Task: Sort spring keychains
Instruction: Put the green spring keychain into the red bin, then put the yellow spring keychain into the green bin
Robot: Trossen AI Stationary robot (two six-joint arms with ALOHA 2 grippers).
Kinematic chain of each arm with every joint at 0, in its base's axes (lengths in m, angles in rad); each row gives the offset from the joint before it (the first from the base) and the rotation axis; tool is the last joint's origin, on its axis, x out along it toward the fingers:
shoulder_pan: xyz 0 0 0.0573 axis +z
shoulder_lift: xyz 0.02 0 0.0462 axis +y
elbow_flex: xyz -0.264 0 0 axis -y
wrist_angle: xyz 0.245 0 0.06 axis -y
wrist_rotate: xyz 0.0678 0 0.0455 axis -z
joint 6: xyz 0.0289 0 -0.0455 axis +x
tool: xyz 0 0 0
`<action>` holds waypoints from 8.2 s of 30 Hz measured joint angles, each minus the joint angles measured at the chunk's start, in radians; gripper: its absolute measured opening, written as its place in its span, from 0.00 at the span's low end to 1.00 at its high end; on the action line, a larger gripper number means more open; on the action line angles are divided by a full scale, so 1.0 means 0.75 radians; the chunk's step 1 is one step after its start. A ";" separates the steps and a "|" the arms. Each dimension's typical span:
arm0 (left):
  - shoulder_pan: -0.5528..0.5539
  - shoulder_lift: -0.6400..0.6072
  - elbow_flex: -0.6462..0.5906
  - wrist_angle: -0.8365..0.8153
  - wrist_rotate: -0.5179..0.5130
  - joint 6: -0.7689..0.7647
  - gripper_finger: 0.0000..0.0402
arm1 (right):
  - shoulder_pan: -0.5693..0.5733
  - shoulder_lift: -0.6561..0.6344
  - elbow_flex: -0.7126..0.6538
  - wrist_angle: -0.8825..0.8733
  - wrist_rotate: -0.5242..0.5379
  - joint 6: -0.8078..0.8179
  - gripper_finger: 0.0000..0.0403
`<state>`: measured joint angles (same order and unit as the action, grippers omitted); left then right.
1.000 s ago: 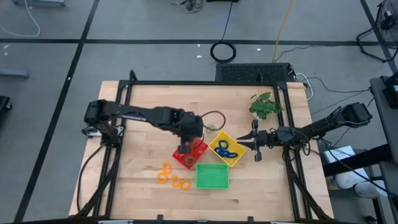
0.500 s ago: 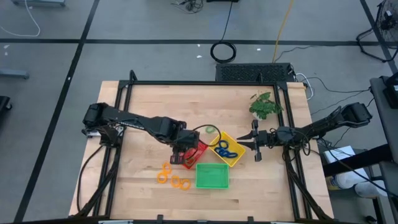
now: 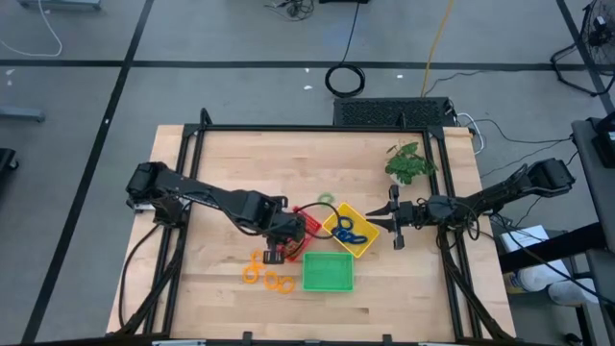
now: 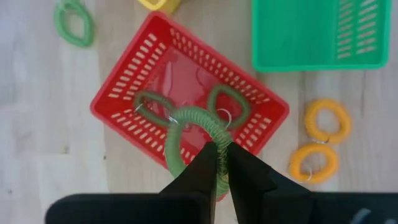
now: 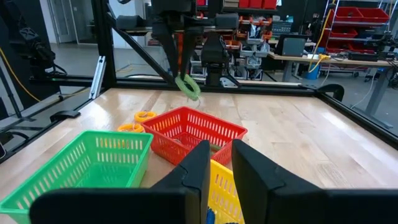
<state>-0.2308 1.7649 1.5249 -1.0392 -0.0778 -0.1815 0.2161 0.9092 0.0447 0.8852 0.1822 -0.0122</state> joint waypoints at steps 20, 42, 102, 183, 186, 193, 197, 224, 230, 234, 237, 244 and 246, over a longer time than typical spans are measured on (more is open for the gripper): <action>-0.009 -0.001 -0.268 0.267 0.043 -0.104 0.08 | 0.000 0.000 0.000 -0.001 0.000 0.000 0.14; -0.007 -0.001 -0.312 0.316 0.056 -0.140 0.13 | 0.000 0.000 0.000 0.000 0.000 0.000 0.14; 0.351 -1.138 -1.255 1.486 0.120 0.227 0.35 | -0.141 0.113 0.653 -0.735 0.454 0.113 0.20; 0.352 -1.129 -1.254 1.471 0.022 0.231 0.35 | -0.570 1.036 1.696 -1.828 0.001 -0.094 0.00; 0.352 -1.129 -1.254 1.471 0.022 0.231 0.35 | -0.540 0.958 1.696 -1.813 -0.054 -0.096 0.00; 0.352 -1.130 -1.254 1.471 0.022 0.231 0.35 | -0.443 0.885 1.696 -1.675 -0.244 -0.102 0.00; 0.352 -1.130 -1.254 1.471 0.022 0.231 0.35 | -0.383 0.908 1.696 -1.576 -0.363 -0.107 0.00; 0.352 -1.129 -1.254 1.470 0.022 0.231 0.35 | -0.294 1.230 1.695 -1.334 -0.459 -0.105 0.03; 0.352 -1.129 -1.254 1.470 0.022 0.231 0.35 | -0.294 1.230 1.695 -1.334 -0.459 -0.075 0.07; 0.352 -1.129 -1.254 1.470 0.022 0.231 0.35 | -0.293 1.230 1.695 -1.335 -0.459 -0.035 0.10; 0.352 -1.129 -1.254 1.470 0.022 0.231 0.35 | -0.287 1.230 1.695 -1.335 -0.459 -0.008 0.13; 0.352 -1.129 -1.254 1.470 0.022 0.231 0.35 | -0.252 1.230 1.695 -1.335 -0.459 -0.005 0.22; 0.352 -1.129 -1.254 1.470 0.022 0.231 0.35 | -0.241 1.218 1.695 -1.342 -0.459 -0.005 0.25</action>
<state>0.0333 0.9179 0.5846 0.0635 -0.0614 -0.0079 0.0351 1.8226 1.3159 -0.1216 -0.1619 -0.0162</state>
